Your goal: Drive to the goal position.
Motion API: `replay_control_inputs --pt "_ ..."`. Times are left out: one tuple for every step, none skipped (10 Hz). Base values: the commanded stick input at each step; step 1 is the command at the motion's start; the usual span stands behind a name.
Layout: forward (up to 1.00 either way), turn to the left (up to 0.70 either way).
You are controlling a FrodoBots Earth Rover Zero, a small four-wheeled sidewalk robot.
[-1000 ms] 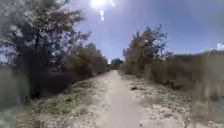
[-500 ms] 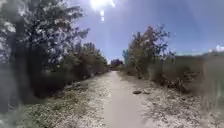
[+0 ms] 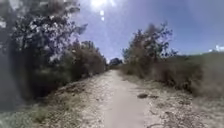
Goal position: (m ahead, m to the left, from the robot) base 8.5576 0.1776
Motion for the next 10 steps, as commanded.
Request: replay_control_inputs --pt "0.7 0.0" --pt "0.7 0.0" --pt "0.7 0.0" --pt "0.7 0.0" --pt "0.7 0.0" --pt "0.7 0.0" --pt "0.7 0.0" --pt "0.7 0.0" --pt "0.7 0.0" --pt "0.7 0.0"
